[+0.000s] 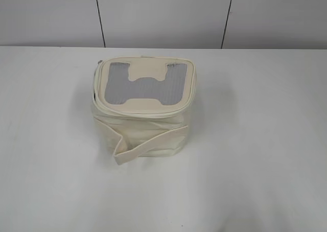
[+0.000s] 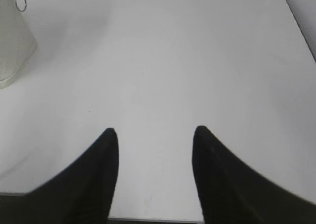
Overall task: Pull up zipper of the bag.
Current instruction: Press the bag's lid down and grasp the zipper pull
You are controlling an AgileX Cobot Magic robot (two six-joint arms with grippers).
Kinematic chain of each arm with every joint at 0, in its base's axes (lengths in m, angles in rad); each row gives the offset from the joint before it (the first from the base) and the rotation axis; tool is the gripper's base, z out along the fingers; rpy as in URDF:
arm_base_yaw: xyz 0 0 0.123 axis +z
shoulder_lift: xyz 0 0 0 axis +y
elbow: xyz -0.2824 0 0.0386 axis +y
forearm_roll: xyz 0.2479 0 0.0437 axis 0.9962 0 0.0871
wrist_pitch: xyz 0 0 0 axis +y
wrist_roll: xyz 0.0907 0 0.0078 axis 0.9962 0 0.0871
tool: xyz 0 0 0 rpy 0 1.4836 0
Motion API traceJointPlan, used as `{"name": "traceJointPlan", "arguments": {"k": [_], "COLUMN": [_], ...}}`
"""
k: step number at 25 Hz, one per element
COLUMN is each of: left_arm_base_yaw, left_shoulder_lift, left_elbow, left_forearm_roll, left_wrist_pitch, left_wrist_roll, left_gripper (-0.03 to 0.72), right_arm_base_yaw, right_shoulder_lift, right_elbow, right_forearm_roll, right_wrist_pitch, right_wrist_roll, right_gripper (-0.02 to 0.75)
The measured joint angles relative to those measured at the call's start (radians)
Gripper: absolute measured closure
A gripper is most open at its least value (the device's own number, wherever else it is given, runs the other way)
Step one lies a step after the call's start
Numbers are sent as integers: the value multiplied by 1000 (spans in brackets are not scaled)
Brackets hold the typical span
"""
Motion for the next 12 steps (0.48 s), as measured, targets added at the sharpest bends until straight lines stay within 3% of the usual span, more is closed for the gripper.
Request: {"name": "traceJointPlan", "arguments": {"k": [12], "left_arm_base_yaw": [0], "left_shoulder_lift": [0], "left_elbow": [0], "left_forearm_roll": [0], "left_wrist_pitch": [0], "left_wrist_roll": [0], "left_gripper": [450], "right_arm_base_yaw": [0], "right_shoulder_lift": [0], "right_elbow": [0], "right_forearm_roll": [0], "right_wrist_pitch": [0], "right_wrist_roll": [0], "right_gripper": [346]}}
